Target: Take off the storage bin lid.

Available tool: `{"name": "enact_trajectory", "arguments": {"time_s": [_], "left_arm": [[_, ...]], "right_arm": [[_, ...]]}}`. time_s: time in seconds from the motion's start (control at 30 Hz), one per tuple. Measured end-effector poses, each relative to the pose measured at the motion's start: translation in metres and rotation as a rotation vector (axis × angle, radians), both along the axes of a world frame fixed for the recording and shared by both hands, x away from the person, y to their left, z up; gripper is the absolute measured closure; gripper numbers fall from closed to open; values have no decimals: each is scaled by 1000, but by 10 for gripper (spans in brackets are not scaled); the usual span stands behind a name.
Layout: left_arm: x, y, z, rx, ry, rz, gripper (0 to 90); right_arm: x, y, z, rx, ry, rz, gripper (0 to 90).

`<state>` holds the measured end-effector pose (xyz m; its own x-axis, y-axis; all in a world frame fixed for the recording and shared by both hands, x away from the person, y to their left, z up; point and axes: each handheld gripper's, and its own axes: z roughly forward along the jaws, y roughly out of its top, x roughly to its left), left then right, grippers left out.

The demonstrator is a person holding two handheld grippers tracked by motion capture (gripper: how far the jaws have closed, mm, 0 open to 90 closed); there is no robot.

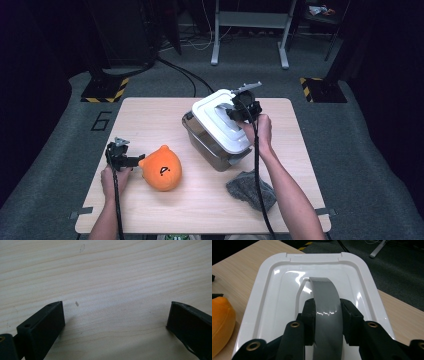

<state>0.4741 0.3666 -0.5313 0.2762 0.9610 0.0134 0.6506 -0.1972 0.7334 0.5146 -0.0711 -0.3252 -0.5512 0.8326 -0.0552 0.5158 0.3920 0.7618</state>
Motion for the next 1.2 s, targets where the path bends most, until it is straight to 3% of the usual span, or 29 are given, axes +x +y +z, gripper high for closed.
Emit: {"name": "enact_trajectory", "arguments": {"time_s": [0.7, 1.2], "left_arm": [[0, 0, 0, 0, 0, 0, 9], [0, 0, 0, 0, 4, -2, 9]], "right_arm": [[-4, -48, 15, 24, -18, -82, 670], [-5, -73, 14, 17, -23, -123, 670]]}}
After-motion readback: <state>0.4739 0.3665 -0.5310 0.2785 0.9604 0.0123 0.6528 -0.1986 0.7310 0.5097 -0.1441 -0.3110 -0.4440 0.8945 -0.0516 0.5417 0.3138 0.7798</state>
